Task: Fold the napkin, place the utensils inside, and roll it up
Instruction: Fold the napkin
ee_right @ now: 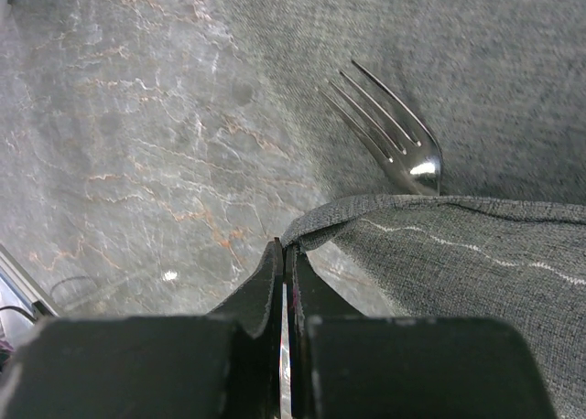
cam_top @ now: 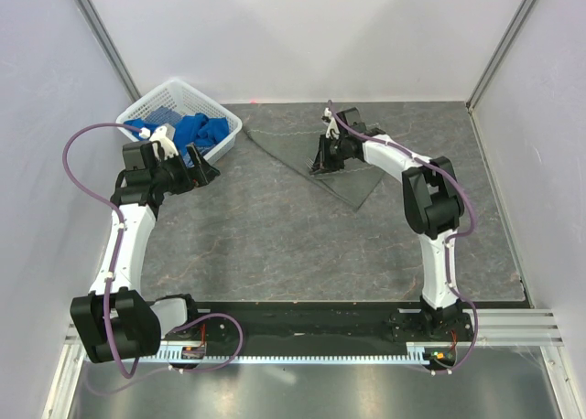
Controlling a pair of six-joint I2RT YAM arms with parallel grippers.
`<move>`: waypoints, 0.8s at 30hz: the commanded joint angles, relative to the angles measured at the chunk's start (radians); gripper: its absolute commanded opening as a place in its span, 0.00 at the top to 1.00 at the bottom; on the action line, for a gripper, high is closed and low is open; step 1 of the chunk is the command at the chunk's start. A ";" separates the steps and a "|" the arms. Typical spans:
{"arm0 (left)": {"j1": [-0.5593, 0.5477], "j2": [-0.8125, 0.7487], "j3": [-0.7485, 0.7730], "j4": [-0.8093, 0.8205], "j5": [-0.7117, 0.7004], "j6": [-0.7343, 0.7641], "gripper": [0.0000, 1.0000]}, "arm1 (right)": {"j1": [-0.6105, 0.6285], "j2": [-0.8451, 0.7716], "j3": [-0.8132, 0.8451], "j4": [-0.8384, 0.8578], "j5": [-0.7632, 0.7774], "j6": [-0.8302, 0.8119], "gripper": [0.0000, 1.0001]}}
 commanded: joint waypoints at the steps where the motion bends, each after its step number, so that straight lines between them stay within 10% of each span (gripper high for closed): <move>1: -0.004 -0.022 0.003 0.026 0.006 0.031 0.06 | 0.010 0.034 0.070 0.043 -0.008 0.015 1.00; 10: -0.004 -0.019 0.005 0.024 0.006 0.029 0.06 | 0.013 0.078 0.111 0.064 0.004 0.032 1.00; 12: -0.004 -0.016 0.003 0.026 0.006 0.029 0.06 | 0.013 0.080 0.123 0.070 -0.003 0.035 0.91; 15: -0.004 -0.015 0.005 0.024 0.005 0.029 0.06 | 0.013 0.062 0.151 0.075 -0.009 0.035 0.49; 24: -0.004 -0.014 0.003 0.024 0.005 0.029 0.06 | -0.007 -0.132 0.085 0.077 0.035 0.010 0.30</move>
